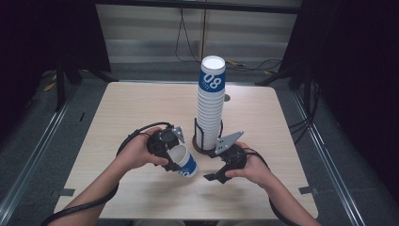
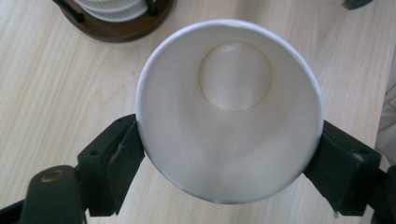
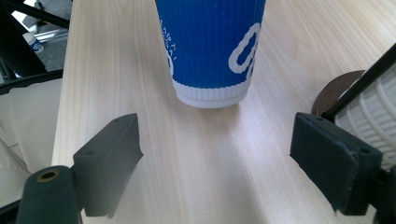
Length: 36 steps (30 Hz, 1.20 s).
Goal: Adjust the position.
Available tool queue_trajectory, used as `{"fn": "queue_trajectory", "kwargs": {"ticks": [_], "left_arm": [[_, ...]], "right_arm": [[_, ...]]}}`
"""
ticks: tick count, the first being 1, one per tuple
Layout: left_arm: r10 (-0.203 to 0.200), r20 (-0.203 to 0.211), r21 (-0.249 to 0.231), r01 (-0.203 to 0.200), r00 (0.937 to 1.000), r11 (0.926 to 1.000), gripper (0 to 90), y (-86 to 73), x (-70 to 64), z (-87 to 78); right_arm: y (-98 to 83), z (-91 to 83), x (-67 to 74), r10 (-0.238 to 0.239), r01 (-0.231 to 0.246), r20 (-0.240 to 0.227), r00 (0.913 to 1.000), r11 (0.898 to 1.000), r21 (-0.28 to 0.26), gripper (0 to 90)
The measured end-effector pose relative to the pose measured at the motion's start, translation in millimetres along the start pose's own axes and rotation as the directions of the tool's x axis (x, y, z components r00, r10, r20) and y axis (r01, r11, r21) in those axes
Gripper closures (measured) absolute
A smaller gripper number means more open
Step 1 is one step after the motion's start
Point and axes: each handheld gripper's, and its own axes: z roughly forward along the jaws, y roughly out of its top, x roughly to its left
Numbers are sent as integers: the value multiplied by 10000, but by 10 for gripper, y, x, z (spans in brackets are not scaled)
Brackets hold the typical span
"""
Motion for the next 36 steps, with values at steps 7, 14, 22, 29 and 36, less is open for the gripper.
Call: {"fn": "queue_trajectory", "kwargs": {"ticks": [7, 14, 22, 29, 36], "left_arm": [[43, -32, 341, -42, 10000, 9994, 174, 9, 13, 39], [-38, 31, 318, 37, 10000, 9995, 166, 32, 21, 67], [-52, 14, 175, 52, 10000, 9998, 153, 63, 24, 86], [141, 78, 136, -142, 9999, 9998, 144, 115, 26, 108], [-113, 111, -123, 115, 9999, 9999, 139, 131, 15, 133]], "right_arm": [[-16, -3, 0, -7, 7, 25, 10000, 10000, 40, 154], [-32, -25, -7, 38, -38, 66, 10000, 10000, 53, 154], [-53, -29, -10, 88, -89, 67, 9999, 10000, 15, 154], [-66, -50, -15, 88, -89, 149, 9998, 10000, 32, 154], [-88, -70, -20, 116, -117, 176, 9998, 9999, 6, 154]]}}
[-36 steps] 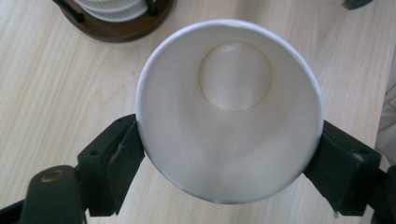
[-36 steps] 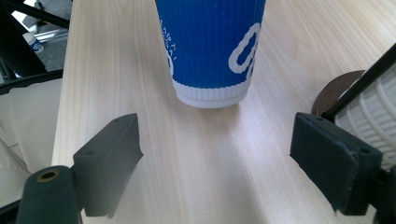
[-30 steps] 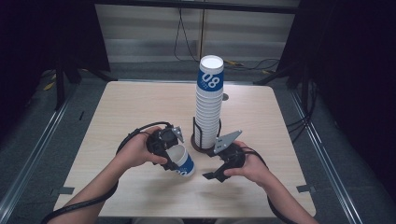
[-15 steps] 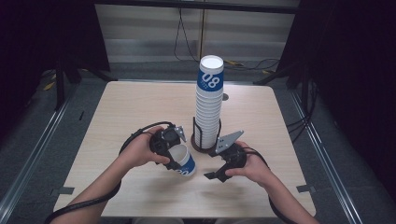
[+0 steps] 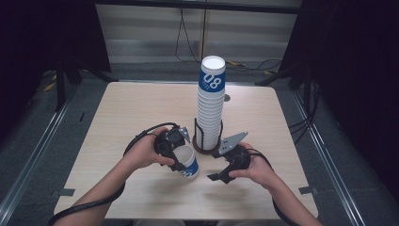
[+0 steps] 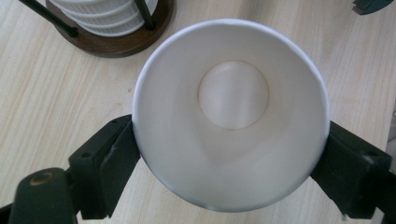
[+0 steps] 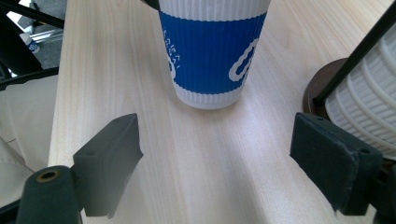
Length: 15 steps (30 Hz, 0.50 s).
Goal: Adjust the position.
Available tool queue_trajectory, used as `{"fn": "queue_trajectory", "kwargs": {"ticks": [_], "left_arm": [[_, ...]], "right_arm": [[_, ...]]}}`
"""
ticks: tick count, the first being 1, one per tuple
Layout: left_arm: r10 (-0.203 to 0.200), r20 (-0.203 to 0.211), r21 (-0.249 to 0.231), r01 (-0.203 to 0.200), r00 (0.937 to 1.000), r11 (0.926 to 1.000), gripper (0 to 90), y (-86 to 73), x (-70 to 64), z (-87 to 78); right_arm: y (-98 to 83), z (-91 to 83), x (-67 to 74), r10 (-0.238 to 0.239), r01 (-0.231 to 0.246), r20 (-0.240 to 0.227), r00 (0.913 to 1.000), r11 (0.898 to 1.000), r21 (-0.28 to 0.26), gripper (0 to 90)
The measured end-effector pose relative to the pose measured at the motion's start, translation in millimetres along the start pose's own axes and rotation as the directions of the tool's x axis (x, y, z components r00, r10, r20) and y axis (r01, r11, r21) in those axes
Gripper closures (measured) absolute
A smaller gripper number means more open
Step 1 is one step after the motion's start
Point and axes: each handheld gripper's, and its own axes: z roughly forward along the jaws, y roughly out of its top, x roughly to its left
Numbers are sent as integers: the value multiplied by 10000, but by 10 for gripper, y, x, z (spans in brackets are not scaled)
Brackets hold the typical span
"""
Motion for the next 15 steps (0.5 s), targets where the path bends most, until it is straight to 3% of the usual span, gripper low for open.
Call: {"fn": "queue_trajectory", "kwargs": {"ticks": [3, 4, 15], "left_arm": [[148, -34, 5, -148, 9999, 9999, 138, 13, 12, 4], [-18, -21, -71, 18, 10000, 10000, 138, 12, 2, 11], [-117, 159, -218, 120, 9998, 9997, 135, 62, -36, 98]], "right_arm": [[-11, 2, 3, 98, -98, -17, 10000, 10000, 12, 154], [-16, 4, -2, 32, -32, -9, 10000, 10000, 1, 154], [-42, 2, 6, 62, -62, 39, 10000, 10000, 8, 154]]}}
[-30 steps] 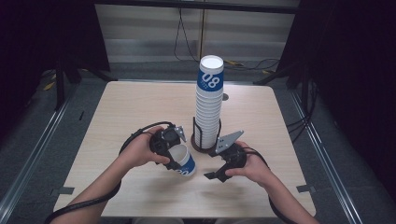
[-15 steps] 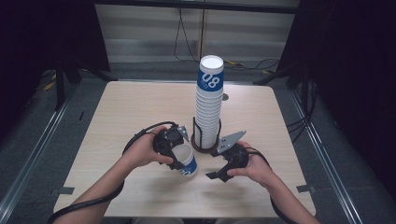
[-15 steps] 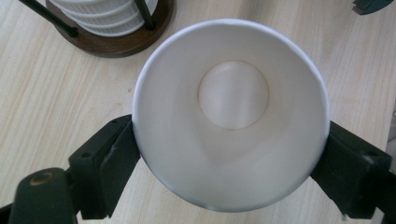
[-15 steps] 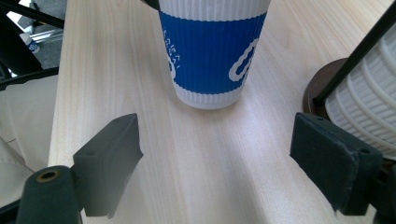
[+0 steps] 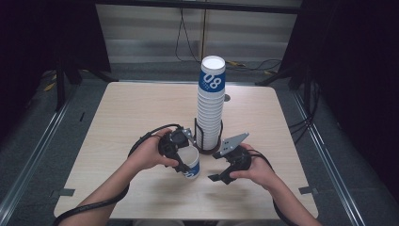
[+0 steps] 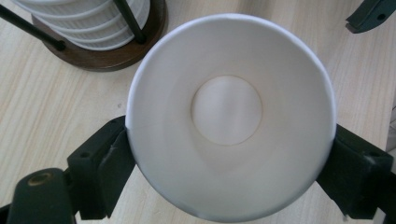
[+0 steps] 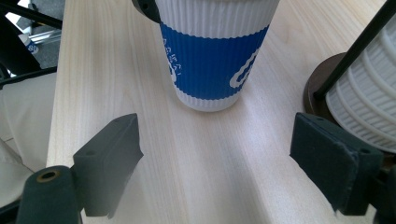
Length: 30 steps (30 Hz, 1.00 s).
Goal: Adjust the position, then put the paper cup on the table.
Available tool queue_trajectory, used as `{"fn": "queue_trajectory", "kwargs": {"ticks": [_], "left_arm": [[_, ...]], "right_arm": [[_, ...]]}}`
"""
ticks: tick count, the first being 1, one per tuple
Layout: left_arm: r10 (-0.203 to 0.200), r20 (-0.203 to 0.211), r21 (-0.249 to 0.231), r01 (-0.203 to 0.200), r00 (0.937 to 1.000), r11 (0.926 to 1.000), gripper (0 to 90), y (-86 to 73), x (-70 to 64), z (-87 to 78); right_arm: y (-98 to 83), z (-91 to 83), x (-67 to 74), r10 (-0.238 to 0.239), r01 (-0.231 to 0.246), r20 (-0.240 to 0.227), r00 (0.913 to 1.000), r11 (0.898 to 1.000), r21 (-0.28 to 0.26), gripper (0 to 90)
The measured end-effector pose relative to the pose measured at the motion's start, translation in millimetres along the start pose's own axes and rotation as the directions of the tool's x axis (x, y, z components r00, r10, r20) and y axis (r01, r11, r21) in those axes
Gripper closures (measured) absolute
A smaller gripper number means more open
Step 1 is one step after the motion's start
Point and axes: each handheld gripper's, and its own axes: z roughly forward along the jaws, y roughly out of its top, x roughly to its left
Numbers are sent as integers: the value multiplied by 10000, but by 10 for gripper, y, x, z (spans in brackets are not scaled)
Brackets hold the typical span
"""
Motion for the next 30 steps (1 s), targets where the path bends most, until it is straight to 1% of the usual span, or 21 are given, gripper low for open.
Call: {"fn": "queue_trajectory", "kwargs": {"ticks": [3, 4, 5, 9, 10, 11, 12, 13, 16, 17, 18, 19, 20, 21, 24, 26, 27, 28, 29, 30], "left_arm": [[99, 28, -12, -99, 9999, 10000, 134, 8, -2, 16], [78, 48, -49, -77, 10000, 10000, 134, 11, -5, 24], [233, 88, 7, -233, 9997, 9997, 134, 15, 4, 25], [65, 166, -13, -64, 9998, 10000, 135, 18, -6, 43], [73, 169, -33, -72, 9998, 10000, 135, 20, -9, 48], [228, 169, -30, -228, 9996, 9997, 135, 22, -7, 50], [135, 189, -61, -134, 9997, 9999, 135, 17, -22, 58], [233, 204, -29, -233, 9995, 9997, 136, 16, -21, 60], [165, 212, -233, -160, 9996, 9996, 138, -10, -51, 76], [212, 232, -228, -206, 9995, 9995, 139, -17, -52, 77], [185, 276, -329, -176, 9994, 9993, 140, -26, -57, 86], [189, 299, -350, -179, 9994, 9992, 142, -32, -56, 90], [112, 364, -371, -98, 9993, 9993, 144, -40, -59, 98], [140, 407, -385, -124, 9991, 9992, 147, -47, -60, 105], [131, 392, -341, -118, 9991, 9993, 157, -82, -67, 136], [45, 375, -329, -33, 9993, 9995, 160, -111, -68, 163], [-53, 379, -382, 68, 9993, 9992, 160, -138, -77, 183], [24, 342, -433, -9, 9994, 9991, 161, -152, -74, 189], [-121, 401, -544, 142, 9991, 9984, 161, -180, -81, 194], [-99, 470, -628, 128, 9988, 9979, 160, -200, -76, 195]], "right_arm": [[-14, 5, 7, 76, -76, 23, 10000, 10000, 11, 154], [-21, 7, 5, 42, -42, -12, 10000, 10000, -10, 154], [-25, 8, 5, 75, -75, -16, 10000, 10000, -5, 154], [-34, 9, 8, 118, -118, 17, 9999, 9999, -6, 154], [-34, 9, 9, 109, -109, 18, 9999, 9999, 5, 154], [-34, 8, 9, 109, -109, 18, 9999, 9999, -5, 154], [-33, 7, 8, 109, -109, 9, 9999, 9999, -31, 154], [-31, 6, 8, 117, -117, 10, 9999, 9999, -22, 154], [-26, 10, 1, 1, -1, -27, 10000, 10000, -20, 155], [-24, 10, -1, -6, 6, -16, 10000, 10000, -31, 155], [-23, 8, 0, 24, -24, 7, 10000, 10000, -52, 155], [-22, 7, 0, 7, -7, -2, 10000, 10000, -71, 154], [-23, 6, 3, 53, -53, 23, 10000, 10000, -47, 154], [-25, 8, 2, 41, -41, -15, 10000, 10000, -60, 155], [-33, 11, 0, 64, -64, -6, 10000, 9999, -93, 155], [-39, 15, 2, 111, -111, 6, 9999, 9999, -67, 154], [-41, 17, 3, 113, -113, -13, 9999, 9999, -75, 155], [-43, 21, 4, 105, -105, -13, 9999, 9999, -79, 155], [-44, 23, 5, 102, -103, -34, 9999, 9999, -75, 154], [-47, 29, 6, 118, -119, -76, 9999, 9999, -96, 155]]}}
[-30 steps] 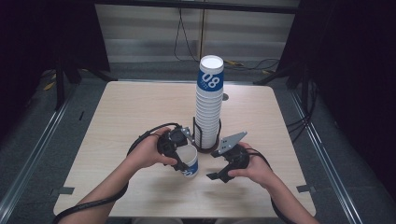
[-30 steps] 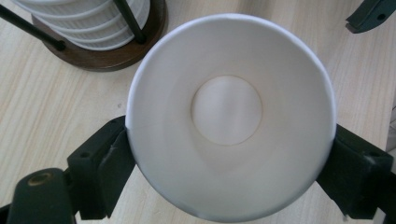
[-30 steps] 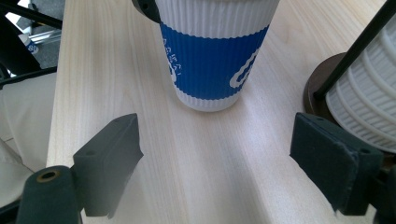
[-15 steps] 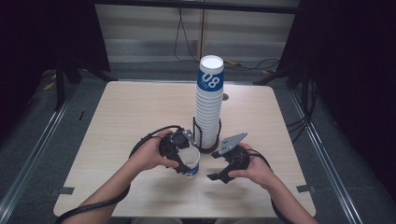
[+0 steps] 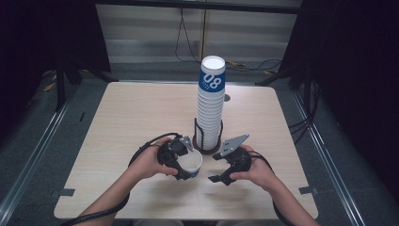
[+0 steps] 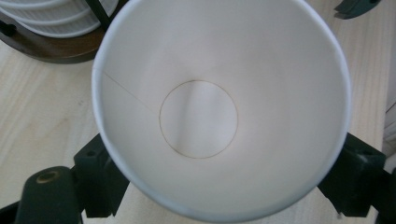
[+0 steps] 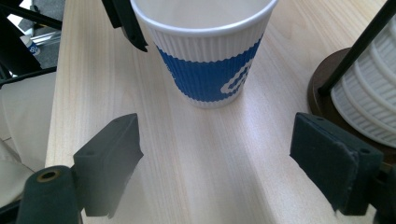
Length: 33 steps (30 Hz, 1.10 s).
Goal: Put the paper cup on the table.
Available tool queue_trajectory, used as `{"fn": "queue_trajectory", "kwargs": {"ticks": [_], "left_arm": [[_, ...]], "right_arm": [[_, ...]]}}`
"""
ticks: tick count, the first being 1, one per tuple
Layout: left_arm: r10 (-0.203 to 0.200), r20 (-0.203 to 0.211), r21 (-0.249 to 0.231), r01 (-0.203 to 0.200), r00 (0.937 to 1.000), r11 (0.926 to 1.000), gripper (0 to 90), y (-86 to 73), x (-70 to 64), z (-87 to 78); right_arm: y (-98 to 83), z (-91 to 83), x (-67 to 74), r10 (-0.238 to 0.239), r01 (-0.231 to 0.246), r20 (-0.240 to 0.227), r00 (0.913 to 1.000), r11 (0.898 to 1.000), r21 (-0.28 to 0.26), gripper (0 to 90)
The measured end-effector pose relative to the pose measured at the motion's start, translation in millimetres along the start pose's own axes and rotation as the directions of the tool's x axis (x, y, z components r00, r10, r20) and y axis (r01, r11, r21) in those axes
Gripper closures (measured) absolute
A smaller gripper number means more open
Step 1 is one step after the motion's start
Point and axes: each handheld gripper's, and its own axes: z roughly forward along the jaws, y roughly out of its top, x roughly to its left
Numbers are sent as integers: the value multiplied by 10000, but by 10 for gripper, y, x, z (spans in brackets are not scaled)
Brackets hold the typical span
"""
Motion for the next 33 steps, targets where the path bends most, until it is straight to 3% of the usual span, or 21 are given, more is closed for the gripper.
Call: {"fn": "queue_trajectory", "kwargs": {"ticks": [9, 15, 33], "left_arm": [[-355, -65, -156, 354, 9993, 9993, 161, -164, -15, -37], [-293, -451, 192, 302, 9986, 9994, 161, -270, -40, -110], [-790, -749, -316, 768, 9941, 9965, 161, -576, -8, -222]], "right_arm": [[1, -8, -11, -49, 49, 13, 10000, 10000, 33, 154], [-23, -24, -6, 58, -57, 83, 9999, 10000, -11, 154], [-141, -99, 18, 435, -432, 391, 9983, 9990, -103, 153]]}}
